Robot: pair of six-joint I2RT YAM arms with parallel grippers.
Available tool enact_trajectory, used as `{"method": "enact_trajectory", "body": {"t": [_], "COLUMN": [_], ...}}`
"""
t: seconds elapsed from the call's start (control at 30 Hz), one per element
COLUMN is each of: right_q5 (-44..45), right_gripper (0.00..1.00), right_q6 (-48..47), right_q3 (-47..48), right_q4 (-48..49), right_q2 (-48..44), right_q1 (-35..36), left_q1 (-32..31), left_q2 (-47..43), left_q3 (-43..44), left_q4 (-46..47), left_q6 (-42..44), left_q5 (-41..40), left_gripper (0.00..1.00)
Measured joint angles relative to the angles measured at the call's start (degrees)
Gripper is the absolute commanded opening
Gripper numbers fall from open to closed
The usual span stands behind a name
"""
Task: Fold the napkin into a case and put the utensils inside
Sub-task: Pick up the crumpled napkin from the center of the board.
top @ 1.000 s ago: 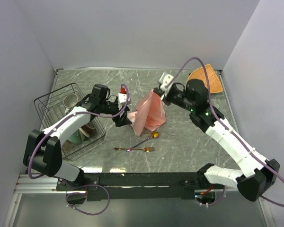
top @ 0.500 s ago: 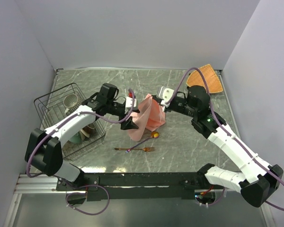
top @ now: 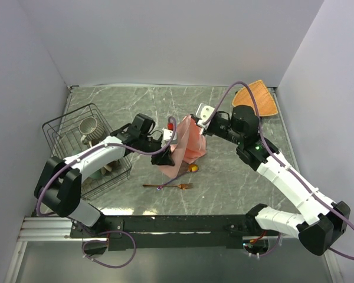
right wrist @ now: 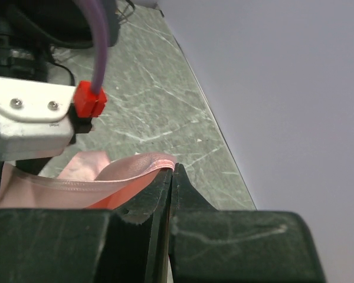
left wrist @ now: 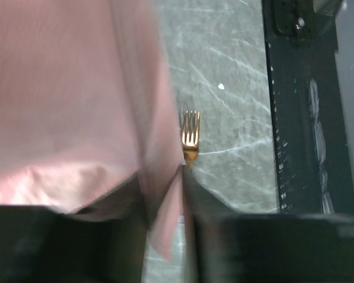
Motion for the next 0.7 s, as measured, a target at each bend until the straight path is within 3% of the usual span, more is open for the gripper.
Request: {"method": "enact_trajectory", "body": {"t": [0.03,0.07,0.3,0.43,0.7], "right_q5": [0.7,1.4,4.5,5.3,6.1], "right_gripper": [0.0,0.0,0.0,0.0,0.0], "right_q6": [0.0,0.2,1.8,2.2,6.0], "right_q3": [0.0,0.0,0.0,-0.6,-1.2], "right_q4": [0.0,0.1,0.7,2.5,3.7], "right_q2": [0.2,0.3,1.9,3.9,19.4], "right_q1": [0.0,0.0,-2.2,-3.2,-3.3], "left_q1": [0.3,0.8,8.8,13.2,14.6], "left_q2": [0.0,0.0,-3.3,-5.5,-4.5], "left_q3": [-0.9,-1.3,-0.3,5.9,13.4], "left_q4": [0.7,1.1,2.2,0.2,-7.7], "left_q6": [-1.8,-3.8,-14.2,-16.5,-16.1], "left_q5": [-1.0,-1.7,-7.6,-11.1,-15.0], "left_gripper": [0.03,0.01,0.01,0.01,0.01]}}
